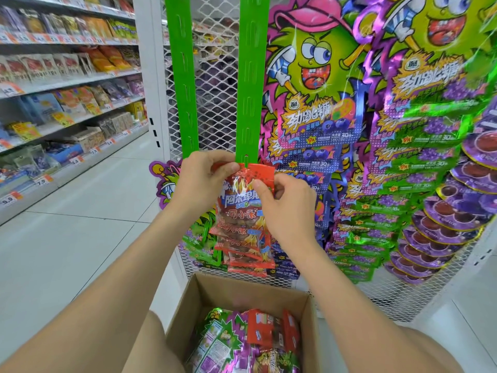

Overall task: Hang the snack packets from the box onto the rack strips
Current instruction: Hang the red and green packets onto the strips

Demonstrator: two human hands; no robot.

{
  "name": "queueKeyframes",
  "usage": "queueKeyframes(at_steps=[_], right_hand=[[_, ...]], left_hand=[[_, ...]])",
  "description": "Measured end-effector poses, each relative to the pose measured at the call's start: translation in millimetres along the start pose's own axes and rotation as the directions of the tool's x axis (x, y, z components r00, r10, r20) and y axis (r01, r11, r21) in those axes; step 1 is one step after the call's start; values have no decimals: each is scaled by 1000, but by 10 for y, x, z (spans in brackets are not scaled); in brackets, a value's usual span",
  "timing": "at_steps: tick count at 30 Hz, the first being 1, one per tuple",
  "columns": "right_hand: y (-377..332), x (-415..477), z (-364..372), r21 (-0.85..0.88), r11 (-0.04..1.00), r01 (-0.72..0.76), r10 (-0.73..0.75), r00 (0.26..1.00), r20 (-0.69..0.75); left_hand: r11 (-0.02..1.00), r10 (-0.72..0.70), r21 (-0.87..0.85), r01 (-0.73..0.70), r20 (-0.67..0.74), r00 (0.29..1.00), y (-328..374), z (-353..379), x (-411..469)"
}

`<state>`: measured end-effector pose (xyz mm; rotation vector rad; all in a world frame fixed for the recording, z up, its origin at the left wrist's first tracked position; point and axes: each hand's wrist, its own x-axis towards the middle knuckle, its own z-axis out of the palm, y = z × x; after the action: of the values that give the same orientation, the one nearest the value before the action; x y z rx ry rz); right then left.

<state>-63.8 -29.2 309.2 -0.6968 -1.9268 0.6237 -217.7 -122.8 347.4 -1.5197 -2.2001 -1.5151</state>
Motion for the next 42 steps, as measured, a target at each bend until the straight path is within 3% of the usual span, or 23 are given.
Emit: queueKeyframes(at_steps=[7, 12, 16, 18, 19, 20, 22, 23, 24, 25, 27, 28, 29, 30, 32, 35, 38, 39, 42], right_hand=[[103, -22, 29, -24, 998, -64, 63, 997, -47], [117, -62, 1, -49, 996, -69, 64, 994, -91], [214, -254, -100, 37, 998, -48, 52, 994, -97], [366, -428, -170, 39, 999, 28, -31, 998, 60], [475, -514, -204, 0, 998, 56, -55, 975, 217], [596, -594, -236, -81, 993, 89, -49, 911, 409], [832, -711, -272, -268, 936, 228, 59, 649, 759], [924, -756, -274, -320, 898, 301, 143, 489, 861], [998, -793, -265, -343, 872, 349, 216, 354, 910], [1066, -818, -247, -345, 860, 375, 257, 266, 929], [1198, -832, -191, -353, 857, 375, 292, 209, 933], [1270, -821, -157, -361, 861, 358, 304, 207, 930], [1347, -802, -126, -367, 864, 345, 311, 209, 927], [1425, -781, -95, -379, 861, 339, 323, 211, 922], [1561, -746, -55, -409, 844, 347, 354, 212, 911], [1687, -688, -36, -415, 851, 321, 369, 195, 909], [1745, -640, -24, -422, 862, 281, 386, 176, 905], [1753, -630, -20, -426, 860, 281, 392, 171, 904], [1742, -631, 21, -423, 851, 310, 399, 142, 906]], left_hand=[[999, 43, -12, -43, 26, 999, 48, 49, -9], [999, 37, 29, -35, -72, 997, 15, 160, -51], [970, 123, 230, -75, -205, 971, -44, 256, -236], [963, 177, 250, -103, -296, 939, -69, 328, -455], [966, 166, 240, -91, -314, 935, -99, 403, -604], [973, 111, 228, -44, -291, 950, -155, 499, -764], [949, -151, 270, 163, -64, 986, -366, 734, -1056], [907, -305, 345, 240, 146, 941, -524, 865, -1176], [871, -426, 413, 264, 369, 826, -691, 1016, -1293], [845, -513, 466, 264, 561, 650, -864, 1181, -1404], [808, -588, 551, 206, 742, 323, -1088, 1528, -1592], [787, -617, 584, 199, 752, 232, -1189, 1704, -1692], [764, -642, 599, 238, 744, 186, -1253, 1874, -1793], [742, -665, 619, 255, 727, 169, -1404, 2042, -1920], [671, -734, 649, 359, 647, 204, -1751, 2333, -2162], [660, -748, 657, 365, 619, 239, -2115, 2665, -2447], [608, -767, 565, 557, 598, 231, -2292, 2870, -2611], [565, -783, 496, 660, 574, 239, -2329, 2912, -2646], [321, -888, 339, 884, 433, 156, -2644, 3064, -2804]])
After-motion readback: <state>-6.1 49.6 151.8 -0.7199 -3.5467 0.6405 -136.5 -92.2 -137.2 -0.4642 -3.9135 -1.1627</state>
